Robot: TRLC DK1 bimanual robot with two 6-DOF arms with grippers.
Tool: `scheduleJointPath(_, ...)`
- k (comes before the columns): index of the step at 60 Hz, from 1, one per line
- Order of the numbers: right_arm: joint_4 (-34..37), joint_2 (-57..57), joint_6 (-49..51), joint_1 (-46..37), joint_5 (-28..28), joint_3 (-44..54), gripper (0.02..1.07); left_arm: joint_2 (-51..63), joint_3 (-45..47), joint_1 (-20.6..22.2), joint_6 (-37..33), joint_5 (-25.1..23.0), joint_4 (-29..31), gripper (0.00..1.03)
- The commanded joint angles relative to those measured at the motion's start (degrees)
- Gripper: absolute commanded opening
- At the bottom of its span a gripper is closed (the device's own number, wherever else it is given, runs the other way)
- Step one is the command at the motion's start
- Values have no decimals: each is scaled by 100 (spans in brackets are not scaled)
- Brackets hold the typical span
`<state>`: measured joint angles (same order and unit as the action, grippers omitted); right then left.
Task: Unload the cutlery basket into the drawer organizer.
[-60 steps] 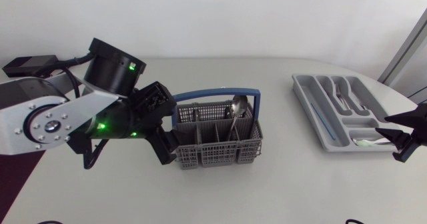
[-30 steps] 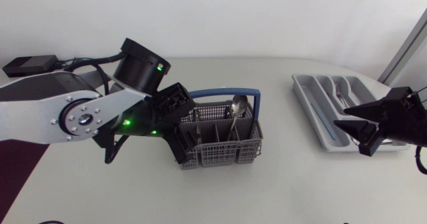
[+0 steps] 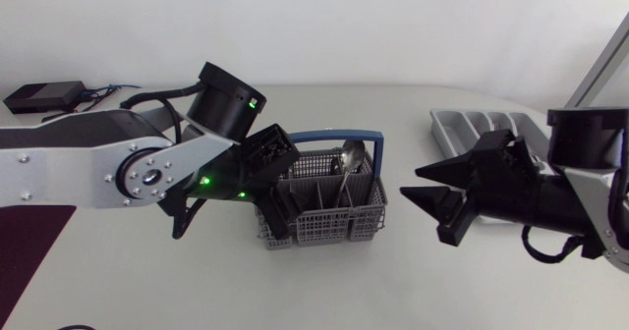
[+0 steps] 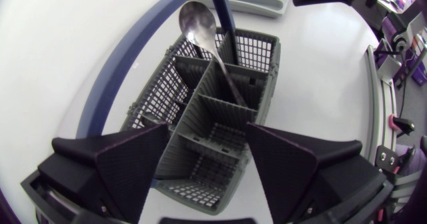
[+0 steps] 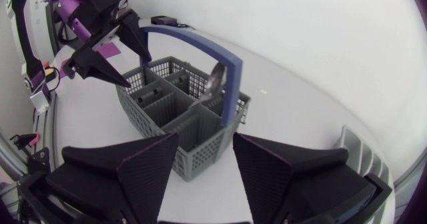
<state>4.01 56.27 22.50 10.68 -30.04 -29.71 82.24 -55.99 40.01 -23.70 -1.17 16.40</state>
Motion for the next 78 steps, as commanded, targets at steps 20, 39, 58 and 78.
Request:
scheduleJointPath(20,-1640,894,-1204,1534,1132,273,63,126,9,51,147,-103,-269,81)
scheduleJointPath(39,-2616,1721,-1556,1754,1747,141,55,126,229,51,138,-103,-515,81)
scheduleJointPath(58,-3055,2142,-1828,2070,2407,-52,55,100,413,33,138,-103,-656,81)
scheduleJointPath(78,-3416,2547,-2022,2351,3417,-333,55,108,448,16,138,-103,-709,81)
